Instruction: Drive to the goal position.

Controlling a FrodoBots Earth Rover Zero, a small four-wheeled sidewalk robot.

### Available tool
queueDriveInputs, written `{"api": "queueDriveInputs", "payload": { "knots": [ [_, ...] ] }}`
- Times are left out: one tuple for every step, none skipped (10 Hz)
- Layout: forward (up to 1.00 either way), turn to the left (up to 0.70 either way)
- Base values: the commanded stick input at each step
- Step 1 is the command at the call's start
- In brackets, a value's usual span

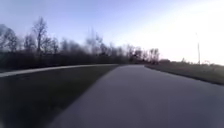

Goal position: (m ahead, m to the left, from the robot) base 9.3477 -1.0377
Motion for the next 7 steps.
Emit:
{"api": "queueDriveInputs", "payload": {
  "knots": [
    [0.0, 0.0],
    [0.0, 0.0],
    [0.01, -0.07],
    [0.15, -0.11],
    [0.6, -0.26],
    [1.0, -0.39],
    [1.0, -0.39]
  ]
}}
